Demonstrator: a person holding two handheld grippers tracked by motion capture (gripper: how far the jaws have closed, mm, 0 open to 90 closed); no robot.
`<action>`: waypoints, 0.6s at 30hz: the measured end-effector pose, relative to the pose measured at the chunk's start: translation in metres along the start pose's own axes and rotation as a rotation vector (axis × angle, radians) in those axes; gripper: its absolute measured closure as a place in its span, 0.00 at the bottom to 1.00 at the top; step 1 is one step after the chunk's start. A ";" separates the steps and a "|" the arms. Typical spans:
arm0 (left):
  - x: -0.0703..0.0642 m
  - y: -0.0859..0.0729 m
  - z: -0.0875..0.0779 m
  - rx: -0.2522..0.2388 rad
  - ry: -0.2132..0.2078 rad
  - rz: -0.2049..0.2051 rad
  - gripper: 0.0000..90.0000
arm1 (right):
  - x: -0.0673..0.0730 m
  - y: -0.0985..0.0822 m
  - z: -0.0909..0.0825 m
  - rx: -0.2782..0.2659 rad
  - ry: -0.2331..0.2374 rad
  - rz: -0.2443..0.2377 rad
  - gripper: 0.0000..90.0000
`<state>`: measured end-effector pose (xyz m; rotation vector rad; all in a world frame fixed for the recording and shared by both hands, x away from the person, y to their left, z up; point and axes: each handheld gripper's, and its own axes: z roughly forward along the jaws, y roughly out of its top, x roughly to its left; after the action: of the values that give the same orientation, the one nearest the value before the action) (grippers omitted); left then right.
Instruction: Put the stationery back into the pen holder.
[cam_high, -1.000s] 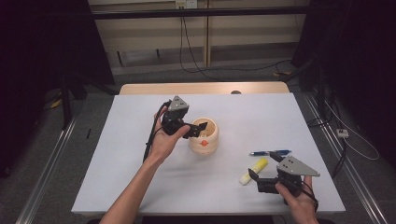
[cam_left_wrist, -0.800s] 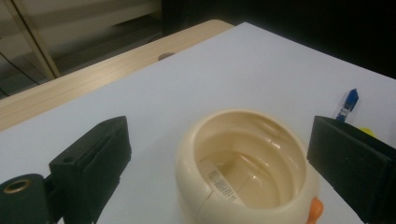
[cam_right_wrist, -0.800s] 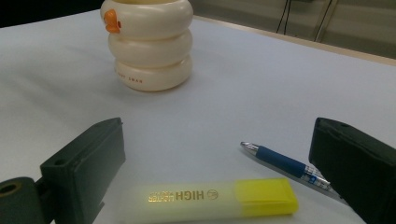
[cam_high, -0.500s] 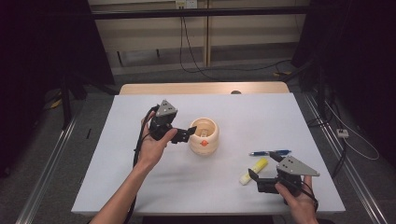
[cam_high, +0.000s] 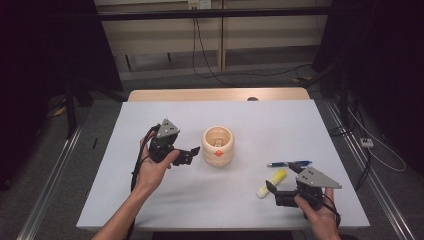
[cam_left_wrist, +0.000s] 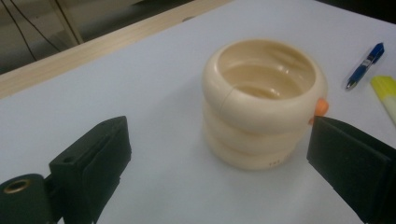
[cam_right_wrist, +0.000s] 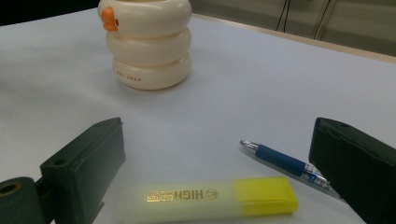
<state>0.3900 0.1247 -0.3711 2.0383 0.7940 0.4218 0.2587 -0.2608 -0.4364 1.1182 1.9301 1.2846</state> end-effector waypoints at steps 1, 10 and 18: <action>0.001 -0.003 -0.001 -0.002 -0.003 -0.010 0.07 | 0.000 0.000 0.000 0.000 0.000 0.000 0.04; 0.005 -0.032 -0.015 -0.017 0.041 -0.038 0.07 | 0.000 0.000 0.000 0.000 -0.001 -0.002 0.04; 0.003 -0.054 -0.030 -0.030 0.059 -0.049 0.07 | -0.002 0.001 0.000 -0.005 -0.013 0.003 0.04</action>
<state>0.3552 0.1673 -0.3992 1.9828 0.8667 0.4654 0.2597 -0.2620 -0.4360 1.1243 1.9160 1.2797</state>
